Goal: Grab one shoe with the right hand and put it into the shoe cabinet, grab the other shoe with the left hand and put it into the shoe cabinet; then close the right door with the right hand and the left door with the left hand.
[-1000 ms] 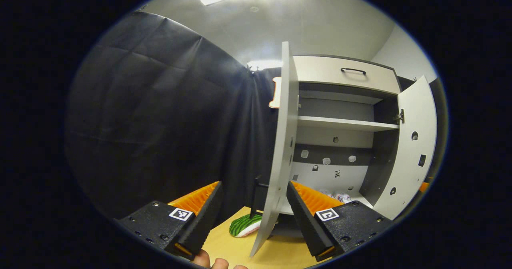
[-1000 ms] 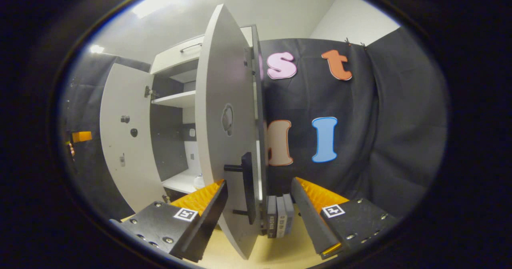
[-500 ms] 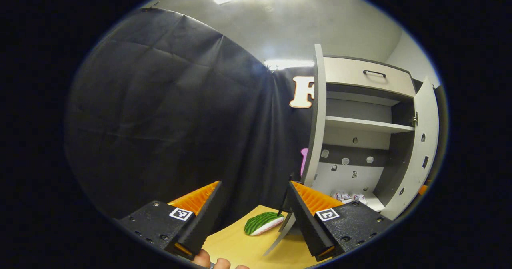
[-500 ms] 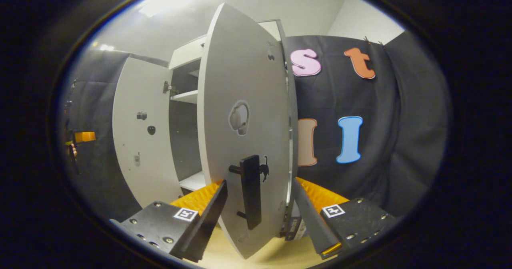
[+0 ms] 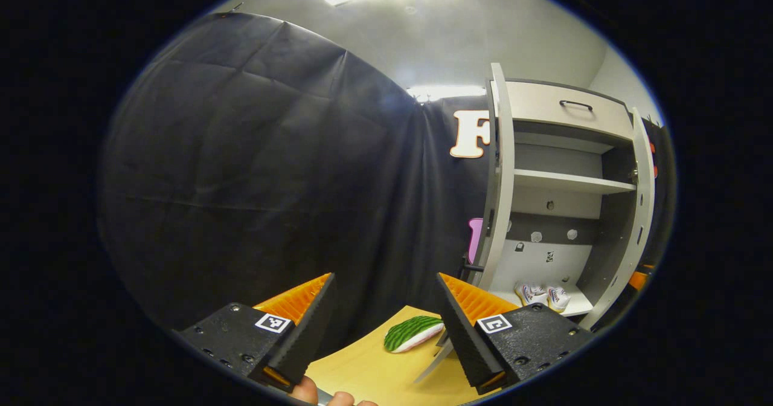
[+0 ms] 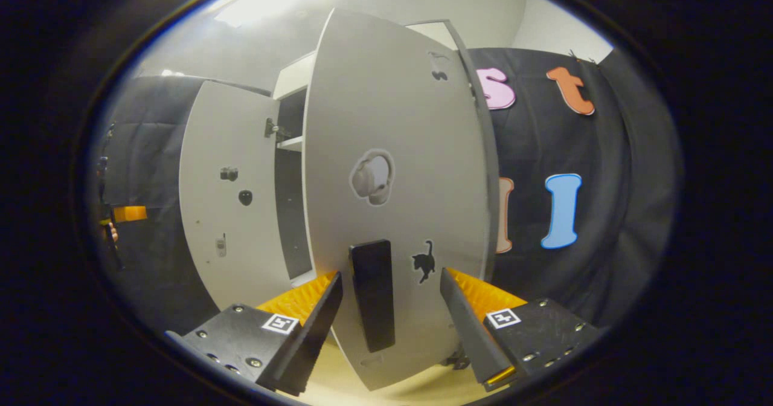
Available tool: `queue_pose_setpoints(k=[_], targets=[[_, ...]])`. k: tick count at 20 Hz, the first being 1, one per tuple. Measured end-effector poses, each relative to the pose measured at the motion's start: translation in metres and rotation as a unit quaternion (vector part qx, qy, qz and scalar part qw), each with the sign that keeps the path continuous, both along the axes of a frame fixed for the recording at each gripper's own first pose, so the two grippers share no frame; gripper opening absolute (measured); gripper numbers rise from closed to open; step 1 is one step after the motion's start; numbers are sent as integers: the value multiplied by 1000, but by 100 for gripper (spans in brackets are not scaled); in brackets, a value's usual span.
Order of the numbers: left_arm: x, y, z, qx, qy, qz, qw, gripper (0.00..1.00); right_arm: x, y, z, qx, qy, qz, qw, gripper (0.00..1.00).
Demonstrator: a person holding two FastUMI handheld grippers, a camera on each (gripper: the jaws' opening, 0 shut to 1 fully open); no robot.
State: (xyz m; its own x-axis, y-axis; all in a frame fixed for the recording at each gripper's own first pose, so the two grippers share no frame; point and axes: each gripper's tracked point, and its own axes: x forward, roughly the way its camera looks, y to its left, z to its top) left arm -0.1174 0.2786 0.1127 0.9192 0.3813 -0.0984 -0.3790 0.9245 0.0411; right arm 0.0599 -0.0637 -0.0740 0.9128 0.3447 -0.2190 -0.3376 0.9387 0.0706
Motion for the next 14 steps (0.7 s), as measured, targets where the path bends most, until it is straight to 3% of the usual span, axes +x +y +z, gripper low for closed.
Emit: queue_pose_setpoints(k=[4,5,6,7,8,14], targets=[[5,3,-9,1,10,1,1000,93,5,15,1,-6,-9,7,1000,97],[4,4,-9,-1,13,0,1000,100,6,15,1,-8,-11,6,1000,97],[6,4,-11,-3,14,-1,1000,100,6,15,2,-8,-11,4,1000,97],[8,5,-12,-6,16,-2,1000,93,5,14,2,-7,-10,2,1000,97],[12,6,-15,-8,17,-1,1000,96,5,12,2,-6,-10,-1,1000,97],[32,-1,-23,-22,22,-35,999,96,-1,-6,8,-16,-17,-29,999,97]])
